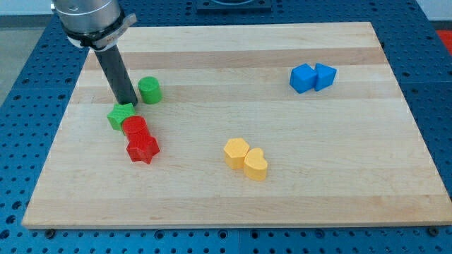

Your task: Push the green circle into the green star

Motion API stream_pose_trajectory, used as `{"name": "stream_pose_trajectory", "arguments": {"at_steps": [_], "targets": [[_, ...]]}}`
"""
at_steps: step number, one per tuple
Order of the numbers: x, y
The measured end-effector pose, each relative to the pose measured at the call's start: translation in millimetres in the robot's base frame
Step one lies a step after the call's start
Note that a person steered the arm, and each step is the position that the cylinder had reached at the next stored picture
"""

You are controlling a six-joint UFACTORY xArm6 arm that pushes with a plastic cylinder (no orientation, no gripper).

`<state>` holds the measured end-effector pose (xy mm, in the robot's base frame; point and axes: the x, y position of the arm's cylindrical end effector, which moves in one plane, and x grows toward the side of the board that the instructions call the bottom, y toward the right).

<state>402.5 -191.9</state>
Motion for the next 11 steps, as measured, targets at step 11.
{"name": "stream_pose_trajectory", "arguments": {"at_steps": [11], "targets": [[-26, 39]]}}
